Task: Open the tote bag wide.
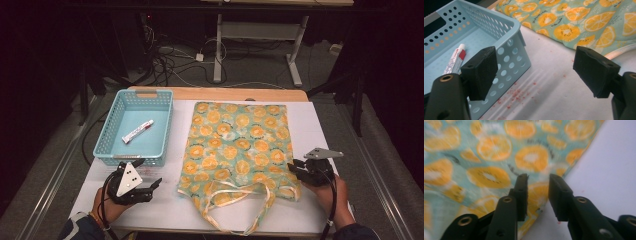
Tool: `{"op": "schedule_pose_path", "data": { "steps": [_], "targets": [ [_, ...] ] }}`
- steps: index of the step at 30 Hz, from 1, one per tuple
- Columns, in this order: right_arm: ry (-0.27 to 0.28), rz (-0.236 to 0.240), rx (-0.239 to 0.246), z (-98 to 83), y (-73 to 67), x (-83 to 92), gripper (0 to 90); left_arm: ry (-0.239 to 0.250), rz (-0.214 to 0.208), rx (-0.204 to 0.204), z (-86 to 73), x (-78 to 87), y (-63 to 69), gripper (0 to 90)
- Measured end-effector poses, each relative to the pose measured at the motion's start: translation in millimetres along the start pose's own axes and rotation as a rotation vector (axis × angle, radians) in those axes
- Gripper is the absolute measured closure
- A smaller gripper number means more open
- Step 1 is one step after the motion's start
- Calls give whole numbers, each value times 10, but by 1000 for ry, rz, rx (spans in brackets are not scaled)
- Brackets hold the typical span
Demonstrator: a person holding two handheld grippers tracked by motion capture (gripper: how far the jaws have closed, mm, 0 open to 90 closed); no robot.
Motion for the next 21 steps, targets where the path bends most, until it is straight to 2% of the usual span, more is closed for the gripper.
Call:
{"op": "schedule_pose_path", "data": {
  "steps": [1,3,4,5,6,7,8,9,10,11,13,14,15,16,17,19,20,21],
  "targets": [
    [0,0,0,0,0,0,693,0,0,2,-1,-1,-2,195],
    [72,20,-9,134,-67,162,700,-3,-2,1,-3,-8,-1,195],
    [123,41,5,250,-190,296,705,-6,-2,0,-5,-13,2,195],
    [140,57,15,297,-275,352,710,-9,-2,-2,-5,-17,4,195],
    [140,57,15,297,-275,352,710,-9,-3,-4,-4,-19,6,195],
    [177,95,52,389,-465,437,708,-9,-3,-5,-2,-19,8,195],
    [187,114,77,429,-570,473,705,-10,-2,-5,-2,-19,7,195],
    [187,114,77,429,-570,473,705,-11,-2,-4,-3,-19,7,195],
    [197,137,103,466,-678,511,700,-9,-2,-2,-3,-18,7,195],
    [215,192,125,536,-901,587,691,-9,-2,-2,-4,-18,6,195],
    [222,273,136,580,-1159,662,691,-11,-3,-1,-7,-19,5,195],
    [222,273,136,580,-1159,662,691,-11,-3,-1,-7,-19,6,195],
    [217,340,176,594,-1434,730,696,-11,-4,-1,-7,-19,7,195],
    [213,383,181,599,-1572,764,696,-11,-4,-2,-7,-19,8,195],
    [213,383,181,599,-1572,764,696,-12,-5,-2,-7,-19,10,195],
    [195,456,203,579,-1834,802,695,-10,-5,-3,-5,-16,11,195],
    [165,497,260,522,-2076,821,679,-10,-6,-3,-3,-13,12,195],
    [151,519,276,496,-2182,834,678,-9,-6,-3,-3,-10,13,195]
  ]
}}
Point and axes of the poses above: each handheld gripper's, and its own axes: x roughly backward along the jaws, z roughly out of its top, y roughly to its right, the point moved 9 cm from there along -x, roughly forward along the jaws, and after that the axes turned 12 degrees about -z, right-handed, at the moved point
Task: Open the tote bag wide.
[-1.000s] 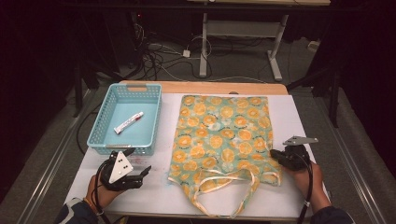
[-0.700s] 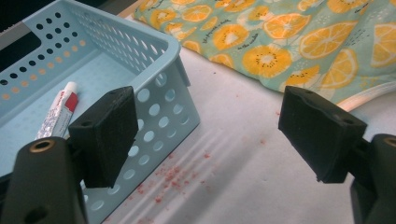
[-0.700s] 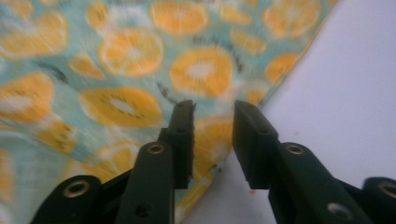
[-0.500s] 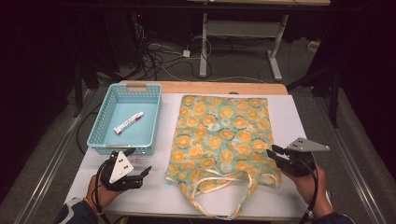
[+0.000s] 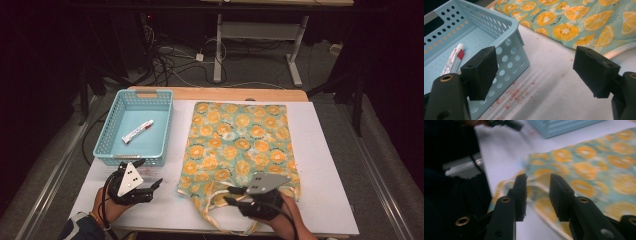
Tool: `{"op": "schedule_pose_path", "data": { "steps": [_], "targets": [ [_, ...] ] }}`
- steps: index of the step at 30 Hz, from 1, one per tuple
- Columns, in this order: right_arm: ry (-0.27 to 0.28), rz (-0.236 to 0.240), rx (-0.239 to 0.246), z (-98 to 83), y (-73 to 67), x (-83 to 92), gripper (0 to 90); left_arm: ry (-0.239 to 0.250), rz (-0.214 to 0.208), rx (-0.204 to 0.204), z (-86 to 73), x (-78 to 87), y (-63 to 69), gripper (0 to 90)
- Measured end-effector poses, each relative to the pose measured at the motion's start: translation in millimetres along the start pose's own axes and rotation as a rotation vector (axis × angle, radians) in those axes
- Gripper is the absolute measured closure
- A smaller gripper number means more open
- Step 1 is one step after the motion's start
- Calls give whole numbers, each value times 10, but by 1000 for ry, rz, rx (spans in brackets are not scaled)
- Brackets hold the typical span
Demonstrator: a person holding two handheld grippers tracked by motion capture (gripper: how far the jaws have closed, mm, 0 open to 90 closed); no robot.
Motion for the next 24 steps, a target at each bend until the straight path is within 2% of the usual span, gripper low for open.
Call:
{"op": "schedule_pose_path", "data": {
  "steps": [1,2,3,4,8,13,14,16,17,20,21,23,24],
  "targets": [
    [0,0,0,0,0,0,678,1,1,1,0,2,-1,195],
    [-31,42,10,-18,-161,-84,667,2,-1,3,-1,3,-1,195],
    [-31,42,10,-18,-161,-84,667,2,-2,3,-1,3,-1,195],
    [-44,55,30,-37,-205,-132,656,2,-1,2,-1,3,0,195],
    [-136,118,22,-189,-338,-303,580,4,-4,1,1,7,3,195],
    [-149,112,31,-215,-387,-386,561,0,-7,-2,0,-5,6,195],
    [-153,101,30,-216,-388,-409,581,0,-8,-2,0,-7,8,195],
    [-130,68,41,-190,-389,-452,715,-1,-8,-3,0,-9,9,195],
    [-130,68,41,-190,-389,-452,715,-1,-8,-3,0,-10,9,195],
    [-120,56,64,-161,-408,-476,832,-2,-9,-3,-4,-9,7,195],
    [-116,52,71,-142,-408,-487,895,-2,-9,-2,-5,-10,6,195],
    [-110,43,71,-125,-404,-487,900,-1,-9,-2,-5,-7,5,195],
    [-100,37,87,-92,-382,-459,900,0,-10,-2,-4,-6,5,195]
  ]
}}
Point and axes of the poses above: each handheld gripper's, and its own axes: x roughly backward along the jaws, z roughly out of its top, y roughly to its right, the point moved 9 cm from there along -x, roughly forward along the jaws, and after that the axes turned 12 degrees about -z, right-handed, at the moved point
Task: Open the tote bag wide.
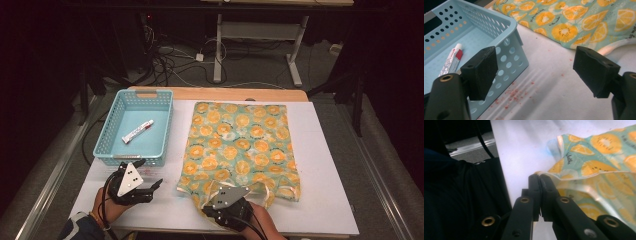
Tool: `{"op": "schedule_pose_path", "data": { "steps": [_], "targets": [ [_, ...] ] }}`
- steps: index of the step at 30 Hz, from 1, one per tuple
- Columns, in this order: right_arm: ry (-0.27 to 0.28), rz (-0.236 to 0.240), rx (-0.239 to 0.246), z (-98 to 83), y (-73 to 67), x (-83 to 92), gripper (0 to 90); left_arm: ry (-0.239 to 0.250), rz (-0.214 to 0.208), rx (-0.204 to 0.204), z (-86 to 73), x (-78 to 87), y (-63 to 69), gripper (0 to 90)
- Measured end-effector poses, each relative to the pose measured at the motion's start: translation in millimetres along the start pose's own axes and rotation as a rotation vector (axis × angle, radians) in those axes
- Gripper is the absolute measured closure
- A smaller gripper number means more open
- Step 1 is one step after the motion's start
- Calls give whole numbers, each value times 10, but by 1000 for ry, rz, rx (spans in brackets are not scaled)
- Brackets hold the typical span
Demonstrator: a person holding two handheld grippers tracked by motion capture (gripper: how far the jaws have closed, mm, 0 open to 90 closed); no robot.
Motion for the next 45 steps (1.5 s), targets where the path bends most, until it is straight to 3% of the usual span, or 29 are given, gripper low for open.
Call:
{"op": "schedule_pose_path", "data": {
  "steps": [5,11,12,13,15,17,19,20,26,31,32,33,35,36,38,41,43,45],
  "targets": [
    [60,-48,-30,133,161,160,900,0,-2,2,2,-3,3,195],
    [121,-182,-32,278,562,427,900,-3,-4,3,-2,-7,6,195],
    [117,-240,-31,285,726,477,900,-5,-5,1,-4,-10,8,195],
    [117,-240,-31,285,726,477,900,-6,-6,0,-5,-12,11,195],
    [89,-288,-12,265,891,483,900,-9,-8,0,-7,-18,15,195],
    [49,-311,-16,229,1079,438,900,-12,-9,0,-10,-22,15,195],
    [32,-313,-19,209,1125,404,900,-13,-10,1,-12,-28,14,195],
    [-7,-314,-22,149,1205,318,900,-14,-11,1,-14,-32,15,195],
    [-104,-276,-30,-79,1243,37,896,-20,-17,-2,-21,-47,27,195],
    [-163,-242,-1,-189,1130,-114,742,-23,-18,-6,-21,-45,32,195],
    [-147,-260,-18,-173,1155,-88,661,-24,-17,-8,-21,-42,31,195],
    [-147,-260,-18,-173,1155,-88,661,-23,-17,-8,-21,-39,30,195],
    [-74,-278,-78,-71,1196,76,604,-20,-16,-5,-20,-33,25,195],
    [-74,-278,-78,-71,1196,76,604,-20,-16,-4,-21,-31,21,195],
    [9,-285,-100,44,1182,256,530,-21,-17,-5,-22,-34,20,195],
    [8,-269,-74,51,1110,275,496,-24,-18,-9,-17,-41,30,195],
    [-34,-221,-40,4,1000,195,478,-25,-19,-13,-13,-40,35,195],
    [-79,-209,-21,-63,942,82,460,-24,-20,-12,-11,-37,38,195]
  ]
}}
Point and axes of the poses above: each handheld gripper's, and its own axes: x roughly backward along the jaws, z roughly out of its top, y roughly to its right, the point moved 9 cm from there along -x, roughly forward along the jaws, and after that the axes turned 12 degrees about -z, right-handed, at the moved point
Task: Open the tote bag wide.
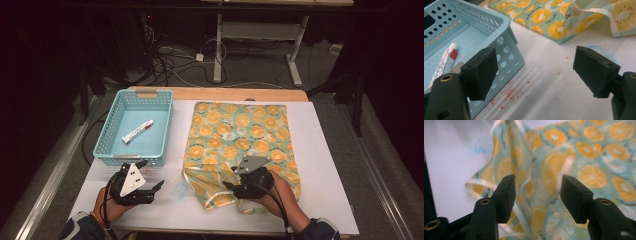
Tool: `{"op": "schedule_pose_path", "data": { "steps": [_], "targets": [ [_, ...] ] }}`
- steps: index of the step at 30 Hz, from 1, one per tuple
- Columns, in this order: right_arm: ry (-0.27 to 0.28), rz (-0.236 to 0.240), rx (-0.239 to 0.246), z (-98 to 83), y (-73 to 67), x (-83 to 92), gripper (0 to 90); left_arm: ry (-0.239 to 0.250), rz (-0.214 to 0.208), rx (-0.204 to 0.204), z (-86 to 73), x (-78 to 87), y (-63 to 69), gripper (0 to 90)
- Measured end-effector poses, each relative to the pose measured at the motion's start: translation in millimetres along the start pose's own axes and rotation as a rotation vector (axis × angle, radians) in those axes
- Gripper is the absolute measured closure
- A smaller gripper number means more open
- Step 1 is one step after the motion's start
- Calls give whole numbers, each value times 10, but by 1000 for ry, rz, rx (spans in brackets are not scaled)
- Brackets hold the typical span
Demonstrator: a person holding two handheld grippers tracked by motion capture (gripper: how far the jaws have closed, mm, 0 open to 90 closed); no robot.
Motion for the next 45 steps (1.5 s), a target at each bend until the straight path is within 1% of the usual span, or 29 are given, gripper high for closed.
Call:
{"op": "schedule_pose_path", "data": {
  "steps": [1,2,4,5,6,7,9,10,11,12,13,15,17,18,19,20,21,23,25,26,28,29,31,33,35,36,38,41,45],
  "targets": [
    [-21,17,2,-28,-30,-47,456,1,0,1,0,1,1,195],
    [-39,23,-2,-51,-47,-93,447,0,-1,-1,-3,1,1,195],
    [-72,43,10,-98,-90,-180,437,0,-2,0,-6,0,0,195],
    [-108,19,19,-146,-82,-255,464,-1,-3,0,-7,-1,-1,195],
    [-108,19,19,-146,-82,-255,464,-2,-3,0,-8,-2,0,195],
    [-121,15,17,-165,-68,-285,476,-2,-4,0,-10,-3,0,195],
    [-146,-16,20,-206,-18,-330,517,-3,-5,-1,-11,-4,1,195],
    [-185,-32,23,-261,19,-370,543,-3,-6,-1,-10,-4,1,194],
    [-185,-32,23,-261,19,-370,543,-3,-8,-1,-10,-6,3,194],
    [-207,-50,44,-294,37,-383,549,-4,-8,-2,-10,-8,4,194],
    [-206,-57,53,-308,46,-389,574,-4,-8,-3,-10,-12,6,195],
    [-205,-46,70,-313,46,-384,629,-7,-10,-4,-13,-17,9,194],
    [-215,-43,82,-323,64,-379,725,-9,-11,-4,-15,-18,13,195],
    [-218,-37,86,-332,80,-379,757,-9,-12,-5,-15,-17,14,194],
    [-233,-28,88,-352,117,-372,827,-9,-12,-5,-15,-16,14,195],
    [-233,-27,86,-360,146,-375,856,-9,-12,-5,-15,-16,14,195],
    [-233,-23,72,-365,168,-377,873,-9,-13,-4,-16,-17,14,195],
    [-231,-26,66,-368,193,-381,885,-9,-14,-4,-15,-19,12,195],
    [-231,-69,60,-360,260,-382,891,-10,-12,-11,-7,-17,6,194],
    [-207,-64,48,-324,274,-363,894,-8,-10,-13,3,-11,-3,195],
    [-149,-60,6,-209,301,-295,896,5,-6,-8,35,5,-31,195],
    [-114,-65,1,-138,320,-258,896,10,-3,-7,51,15,-50,194],
    [-65,-87,-19,0,351,-175,897,25,5,-3,91,32,-85,195],
    [-1,-106,-47,168,395,-103,900,38,10,-1,127,51,-105,195],
    [61,-133,-69,329,435,-45,900,43,16,-8,146,75,-115,195],
    [79,-140,-82,393,448,-29,900,48,18,-9,154,89,-120,195],
    [95,-145,-84,497,471,-34,900,58,22,-3,169,119,-142,195],
    [107,-169,-74,647,539,-34,900,80,28,6,213,163,-176,195],
    [138,-207,-69,899,669,56,900,105,47,10,298,234,-250,195]
  ]
}}
Point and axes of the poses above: each handheld gripper's, and its own axes: x roughly backward along the jaws, z roughly out of its top, y roughly to its right, the point moved 9 cm from there along -x, roughly forward along the jaws, and after that the axes turned 12 degrees about -z, right-handed, at the moved point
